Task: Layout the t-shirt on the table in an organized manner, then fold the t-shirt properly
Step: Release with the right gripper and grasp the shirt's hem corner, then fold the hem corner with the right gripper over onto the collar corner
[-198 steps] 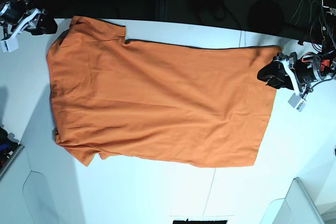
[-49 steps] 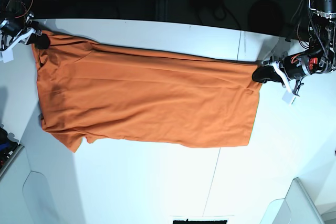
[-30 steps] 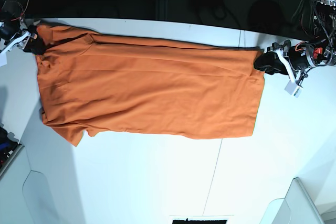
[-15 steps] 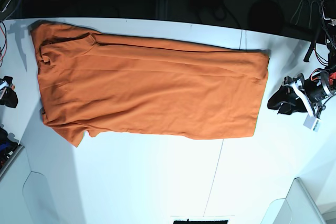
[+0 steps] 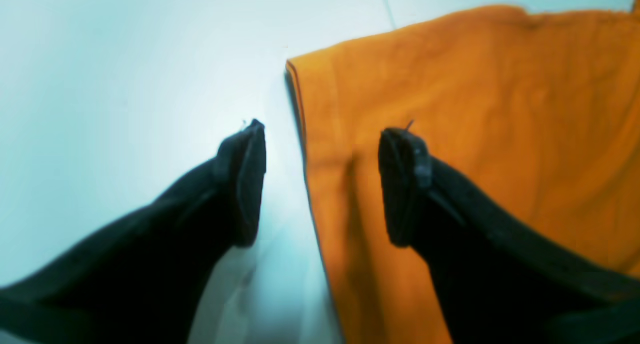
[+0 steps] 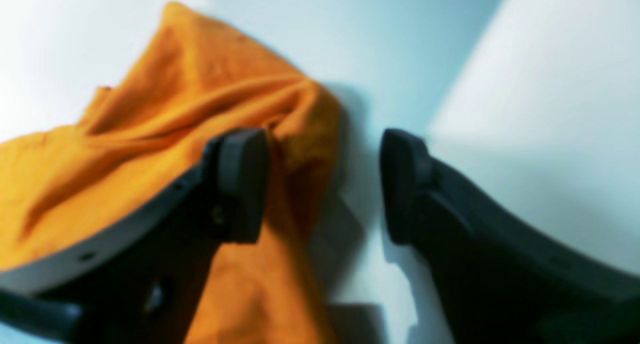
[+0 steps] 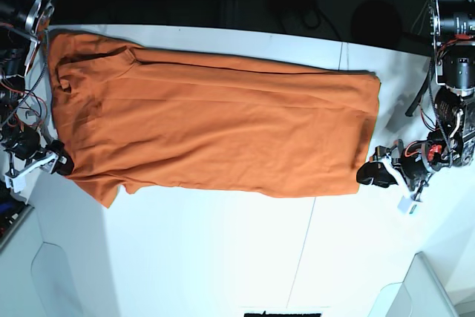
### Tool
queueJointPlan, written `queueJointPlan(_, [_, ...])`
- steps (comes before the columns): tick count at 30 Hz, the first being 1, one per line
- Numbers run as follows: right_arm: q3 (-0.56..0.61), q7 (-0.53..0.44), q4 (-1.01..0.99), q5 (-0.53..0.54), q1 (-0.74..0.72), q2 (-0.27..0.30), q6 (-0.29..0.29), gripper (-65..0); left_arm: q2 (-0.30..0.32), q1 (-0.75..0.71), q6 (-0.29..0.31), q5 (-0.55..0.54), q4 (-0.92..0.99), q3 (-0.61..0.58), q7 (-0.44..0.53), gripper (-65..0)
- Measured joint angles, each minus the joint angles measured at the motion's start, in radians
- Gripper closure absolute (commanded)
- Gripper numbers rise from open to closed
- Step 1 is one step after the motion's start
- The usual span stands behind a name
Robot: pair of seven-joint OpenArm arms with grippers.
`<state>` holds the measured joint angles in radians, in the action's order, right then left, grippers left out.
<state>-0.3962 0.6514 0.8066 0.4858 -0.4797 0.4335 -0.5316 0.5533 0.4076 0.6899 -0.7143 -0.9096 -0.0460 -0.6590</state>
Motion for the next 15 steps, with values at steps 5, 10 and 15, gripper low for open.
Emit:
queueJointPlan(5, [0.001,-0.010,0.000,-0.019,0.002,-0.038,0.000,-35.2,-0.055,0.091,0.000,0.100,0.189,-0.005,0.087,-37.9])
queueJointPlan(10, [-0.001,-0.028,0.001,-0.026,0.000,-0.083,0.000,-35.0,-0.103,0.119,0.000,0.154,0.232,-0.004,0.145,-37.8])
queueJointPlan(15, [-0.001,-0.024,0.001,-0.034,-0.002,-0.101,-0.001,-19.6,-0.104,0.120,-0.001,0.154,0.233,-0.005,0.151,-28.7])
